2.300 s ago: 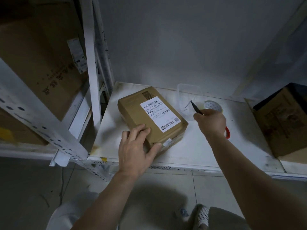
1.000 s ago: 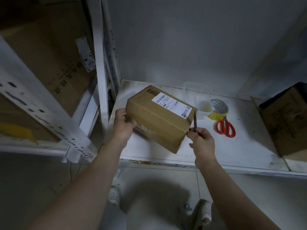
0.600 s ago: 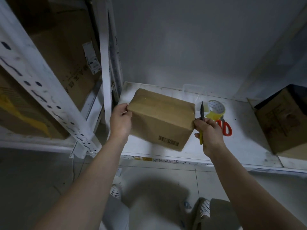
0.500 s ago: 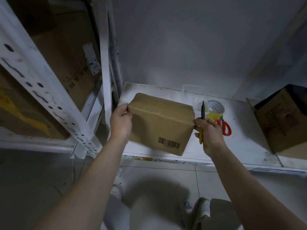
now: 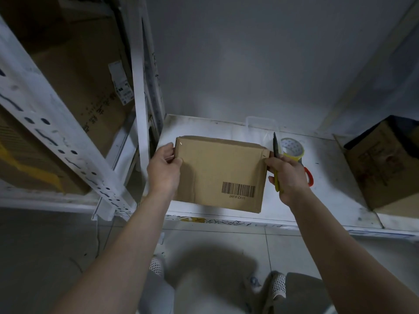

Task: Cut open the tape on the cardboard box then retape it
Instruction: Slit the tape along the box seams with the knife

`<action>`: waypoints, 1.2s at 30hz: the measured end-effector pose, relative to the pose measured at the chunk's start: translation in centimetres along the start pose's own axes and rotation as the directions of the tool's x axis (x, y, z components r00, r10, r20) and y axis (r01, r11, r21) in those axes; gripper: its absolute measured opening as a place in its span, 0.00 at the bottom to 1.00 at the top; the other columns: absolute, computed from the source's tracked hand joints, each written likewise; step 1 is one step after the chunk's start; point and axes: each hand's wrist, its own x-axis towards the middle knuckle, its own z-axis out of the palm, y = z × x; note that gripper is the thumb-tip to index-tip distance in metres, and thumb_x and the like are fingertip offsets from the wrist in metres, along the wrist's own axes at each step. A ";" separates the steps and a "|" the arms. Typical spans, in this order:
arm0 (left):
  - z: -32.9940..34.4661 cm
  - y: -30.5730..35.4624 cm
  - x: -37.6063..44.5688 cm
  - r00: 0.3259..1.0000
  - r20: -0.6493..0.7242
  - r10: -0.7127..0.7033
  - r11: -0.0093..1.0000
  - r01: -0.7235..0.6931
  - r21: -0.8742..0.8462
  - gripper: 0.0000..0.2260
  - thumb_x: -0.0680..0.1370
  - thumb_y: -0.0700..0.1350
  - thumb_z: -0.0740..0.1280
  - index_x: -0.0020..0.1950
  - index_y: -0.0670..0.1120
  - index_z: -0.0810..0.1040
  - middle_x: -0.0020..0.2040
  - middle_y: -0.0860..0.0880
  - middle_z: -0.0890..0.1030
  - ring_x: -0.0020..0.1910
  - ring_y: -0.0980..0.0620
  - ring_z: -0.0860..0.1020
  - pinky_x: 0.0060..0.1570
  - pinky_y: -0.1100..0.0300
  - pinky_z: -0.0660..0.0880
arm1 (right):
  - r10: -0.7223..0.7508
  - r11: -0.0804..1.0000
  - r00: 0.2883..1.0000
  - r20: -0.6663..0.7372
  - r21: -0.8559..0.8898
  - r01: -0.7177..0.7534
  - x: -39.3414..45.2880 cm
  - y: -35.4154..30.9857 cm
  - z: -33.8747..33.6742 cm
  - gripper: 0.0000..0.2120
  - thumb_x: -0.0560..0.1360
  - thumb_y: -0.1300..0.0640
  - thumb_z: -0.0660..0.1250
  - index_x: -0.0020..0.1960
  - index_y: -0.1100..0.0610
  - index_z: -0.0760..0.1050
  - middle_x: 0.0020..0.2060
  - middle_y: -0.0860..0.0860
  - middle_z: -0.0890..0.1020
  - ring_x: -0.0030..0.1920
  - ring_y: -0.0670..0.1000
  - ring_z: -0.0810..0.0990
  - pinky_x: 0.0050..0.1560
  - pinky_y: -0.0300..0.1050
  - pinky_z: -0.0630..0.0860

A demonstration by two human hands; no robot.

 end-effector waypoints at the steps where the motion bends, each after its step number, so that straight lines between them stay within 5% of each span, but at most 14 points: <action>1: 0.1 0.0 0.0 1.000 -0.021 0.007 1.000 -0.006 0.022 0.17 0.77 0.35 0.65 0.65 0.45 0.74 0.55 0.54 0.76 0.53 0.57 0.74 0.58 0.63 0.69 | 0.004 1.000 1.000 -0.007 -0.012 -0.004 0.2 0.0 0.1 0.08 0.74 0.65 0.65 0.41 0.53 0.77 0.40 0.48 0.80 0.51 0.51 0.79 0.55 0.50 0.70; 6: 0.6 -0.7 0.1 0.999 -0.008 -0.032 0.997 0.032 0.063 0.16 0.77 0.40 0.66 0.64 0.47 0.76 0.53 0.56 0.76 0.55 0.55 0.75 0.56 0.62 0.69 | 0.016 0.996 0.999 -0.041 -0.092 -0.020 1.5 0.6 0.4 0.04 0.76 0.63 0.64 0.49 0.57 0.76 0.46 0.52 0.80 0.53 0.53 0.78 0.52 0.47 0.71; 11: 1.4 -0.2 0.4 0.996 0.066 -0.062 0.989 0.053 0.135 0.22 0.77 0.39 0.66 0.71 0.47 0.69 0.65 0.51 0.76 0.60 0.54 0.73 0.60 0.63 0.67 | 0.043 0.992 0.998 -0.055 -0.119 -0.050 2.8 1.1 0.9 0.05 0.74 0.64 0.65 0.46 0.55 0.77 0.53 0.57 0.81 0.51 0.57 0.79 0.42 0.41 0.70; 14: 1.8 -0.3 1.0 0.993 0.084 -0.087 0.981 0.071 0.182 0.26 0.76 0.39 0.68 0.73 0.48 0.66 0.67 0.50 0.74 0.64 0.50 0.72 0.65 0.57 0.67 | 0.062 0.990 0.997 -0.055 -0.123 -0.068 3.5 1.2 1.0 0.08 0.73 0.64 0.64 0.43 0.52 0.78 0.53 0.56 0.82 0.59 0.60 0.77 0.47 0.47 0.72; 20: 2.5 -1.5 2.5 0.990 0.102 -0.100 0.963 0.071 0.259 0.31 0.75 0.41 0.70 0.75 0.51 0.62 0.69 0.47 0.70 0.65 0.46 0.71 0.67 0.49 0.68 | 0.078 0.997 0.997 -0.012 -0.018 -0.078 4.0 1.4 1.2 0.09 0.74 0.65 0.64 0.46 0.53 0.78 0.53 0.53 0.81 0.57 0.54 0.78 0.58 0.52 0.73; 25: 2.9 -1.5 3.0 0.995 0.103 -0.006 0.910 -0.037 0.412 0.25 0.76 0.42 0.67 0.72 0.50 0.66 0.68 0.46 0.72 0.67 0.44 0.68 0.64 0.48 0.71 | 0.039 0.998 0.999 0.034 0.050 -0.040 3.8 1.5 0.9 0.12 0.74 0.66 0.65 0.54 0.54 0.76 0.55 0.53 0.81 0.56 0.54 0.78 0.58 0.53 0.74; 28: 3.5 -0.3 0.9 0.979 0.162 0.121 0.718 -0.199 0.667 0.21 0.77 0.46 0.66 0.70 0.50 0.70 0.72 0.47 0.68 0.70 0.43 0.64 0.68 0.48 0.65 | 0.014 0.998 1.000 -0.014 0.056 -0.014 3.2 1.6 -0.3 0.13 0.75 0.65 0.65 0.58 0.55 0.75 0.52 0.53 0.81 0.52 0.52 0.80 0.51 0.48 0.73; 31: 5.3 1.0 -2.8 0.895 0.347 0.281 0.578 -0.446 0.683 0.20 0.77 0.51 0.64 0.69 0.54 0.71 0.75 0.51 0.63 0.73 0.45 0.58 0.72 0.50 0.54 | -0.010 1.000 0.998 -0.059 0.001 0.010 2.2 2.0 -1.6 0.14 0.74 0.63 0.66 0.59 0.56 0.75 0.47 0.54 0.80 0.45 0.51 0.80 0.45 0.43 0.72; 36: 8.8 -0.5 -6.7 0.734 0.655 0.182 0.524 -0.636 0.567 0.24 0.74 0.52 0.69 0.69 0.60 0.70 0.76 0.60 0.58 0.76 0.53 0.50 0.75 0.46 0.45 | -0.096 0.962 0.995 -0.026 -0.259 0.086 0.3 3.7 -3.9 0.14 0.71 0.63 0.68 0.55 0.54 0.76 0.38 0.52 0.80 0.38 0.51 0.78 0.38 0.39 0.72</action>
